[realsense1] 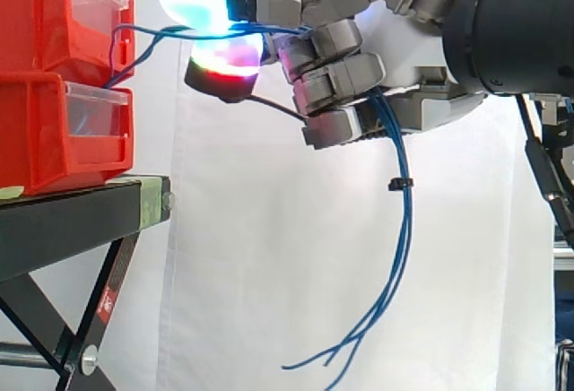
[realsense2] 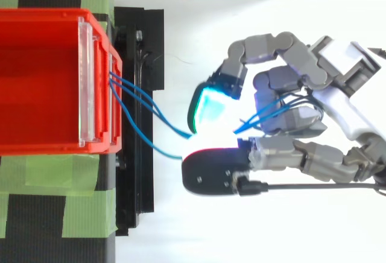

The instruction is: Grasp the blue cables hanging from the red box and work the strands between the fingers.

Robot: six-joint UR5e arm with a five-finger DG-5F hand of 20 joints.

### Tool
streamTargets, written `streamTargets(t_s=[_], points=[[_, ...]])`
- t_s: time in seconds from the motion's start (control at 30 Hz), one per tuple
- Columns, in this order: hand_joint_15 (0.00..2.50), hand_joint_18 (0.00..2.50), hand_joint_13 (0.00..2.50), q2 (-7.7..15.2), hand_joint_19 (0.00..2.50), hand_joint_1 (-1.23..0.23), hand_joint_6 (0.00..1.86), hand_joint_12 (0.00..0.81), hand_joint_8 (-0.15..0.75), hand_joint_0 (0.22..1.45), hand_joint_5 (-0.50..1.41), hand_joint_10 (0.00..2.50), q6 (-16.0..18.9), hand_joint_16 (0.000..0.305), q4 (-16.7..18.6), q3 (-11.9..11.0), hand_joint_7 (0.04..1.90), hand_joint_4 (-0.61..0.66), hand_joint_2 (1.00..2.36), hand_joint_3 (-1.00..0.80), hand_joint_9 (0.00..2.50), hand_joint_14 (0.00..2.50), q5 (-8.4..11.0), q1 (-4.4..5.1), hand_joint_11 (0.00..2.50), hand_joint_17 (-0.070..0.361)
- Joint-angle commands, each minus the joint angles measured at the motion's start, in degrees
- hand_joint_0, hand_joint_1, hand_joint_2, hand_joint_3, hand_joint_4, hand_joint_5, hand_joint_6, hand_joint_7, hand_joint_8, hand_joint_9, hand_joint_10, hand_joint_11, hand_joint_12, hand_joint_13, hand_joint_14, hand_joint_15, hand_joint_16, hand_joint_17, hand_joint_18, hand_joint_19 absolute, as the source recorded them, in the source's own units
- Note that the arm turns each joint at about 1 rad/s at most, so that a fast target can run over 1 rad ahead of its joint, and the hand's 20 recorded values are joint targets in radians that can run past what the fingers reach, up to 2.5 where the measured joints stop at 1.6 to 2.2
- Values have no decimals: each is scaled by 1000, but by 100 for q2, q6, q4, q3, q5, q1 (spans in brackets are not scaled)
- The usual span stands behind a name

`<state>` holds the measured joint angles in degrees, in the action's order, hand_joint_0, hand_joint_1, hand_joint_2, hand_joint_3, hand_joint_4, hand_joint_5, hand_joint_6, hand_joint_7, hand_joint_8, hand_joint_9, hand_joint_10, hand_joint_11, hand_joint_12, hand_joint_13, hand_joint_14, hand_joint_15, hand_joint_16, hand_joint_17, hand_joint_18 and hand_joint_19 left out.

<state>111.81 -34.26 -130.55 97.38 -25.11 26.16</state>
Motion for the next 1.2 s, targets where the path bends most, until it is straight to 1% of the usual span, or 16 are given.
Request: streamTargets(t_s=[0.0, 0.17, 0.23, 0.3, 0.37, 0.47, 0.53, 0.57, 0.63, 0.73, 0.8, 0.83, 0.9, 1.0, 1.03, 1.17], points=[[1295, 1391, 1023, -1, 1652, -790, 1543, 431, 350, 1142, -171, 2500, 166, 63, -24, 9, 1374, 193, 1015, -270, 908, 2500, -125, 3, 1993, 142], [1295, 1391, 1023, 271, 1652, -663, 1147, 431, 350, 1248, 214, 2500, 790, 63, 3, 0, 1491, 307, 1007, 10, 908, 2500, -380, -14, 1993, 142], [1295, 1391, 1023, 394, 1652, -629, 252, 431, 350, 1053, 420, 2500, 1247, 63, 12, 0, 1613, 330, 1103, -10, 908, 2500, -530, -14, 1993, 142], [1295, 1391, 1023, 438, 1652, -600, 2, 431, 350, 1159, 545, 2500, 1405, 63, 3, 0, 1664, 310, 1008, 103, 908, 2500, -600, -5, 1993, 142], [1295, 1391, 1023, 447, 1652, -623, 86, 431, 350, 1289, 632, 2500, 1405, 63, -6, 0, 1691, 268, 1006, 305, 908, 2500, -635, 3, 1993, 142], [1295, 1391, 1023, 447, 1652, -628, 810, 431, 350, 1352, 455, 2500, 1405, 63, -6, 0, 1427, 173, 1005, 439, 908, 2500, -635, -5, 1993, 142], [1295, 1391, 1023, 447, 1652, -799, 1352, 431, 350, 985, -88, 2500, 1396, 63, -6, 0, 1247, 226, 1016, 219, 908, 2500, -635, -5, 1993, 142], [1295, 1391, 1023, 447, 1652, -799, 1352, 431, 350, 985, -88, 2500, 1396, 63, -6, 0, 1247, 226, 1016, 219, 908, 2500, -635, -5, 1993, 142], [1295, 1391, 1023, 447, 1652, -770, 1393, 431, 350, 886, -103, 2500, 1396, 63, -6, 0, 1319, 211, 1017, -423, 908, 2500, -635, -5, 1993, 142], [1295, 1391, 1023, 447, 1652, -712, 1419, 431, 350, 1193, -64, 2500, 1405, 63, -15, 0, 1346, 164, 1007, 139, 908, 2500, -635, -23, 1993, 142], [1295, 1391, 1023, 447, 1652, -616, 1132, 431, 350, 1302, 159, 2500, 1405, 63, -15, 0, 1317, 244, 1011, 154, 908, 2500, -635, -32, 1993, 142], [1295, 1391, 1023, 447, 1652, -626, 415, 431, 350, 1258, 431, 2500, 1396, 63, -24, 0, 1527, 257, 1012, 93, 908, 2500, -635, -32, 1993, 142], [1295, 1391, 1023, 447, 1652, -638, 10, 431, 350, 1074, 584, 2500, 1396, 63, -15, 0, 1488, 299, 1004, 70, 908, 2500, -635, -49, 1993, 142], [1295, 1391, 1023, 447, 1652, -553, 19, 431, 350, 861, 552, 2500, 1396, 63, -50, -44, 1325, 408, 1284, -140, 908, 2500, -609, -67, 1993, 142], [1295, 1391, 1023, 447, 1652, -587, 19, 431, 350, 968, 531, 2500, 1396, 63, -50, -44, 1342, 381, 1048, -21, 908, 2500, -609, -67, 1993, 142], [1295, 1391, 1023, 438, 1652, -634, 5, 431, 350, 1264, 564, 2500, 1396, 63, -182, -114, 1585, 216, 1010, 228, 908, 2500, -609, -102, 1993, 142]])
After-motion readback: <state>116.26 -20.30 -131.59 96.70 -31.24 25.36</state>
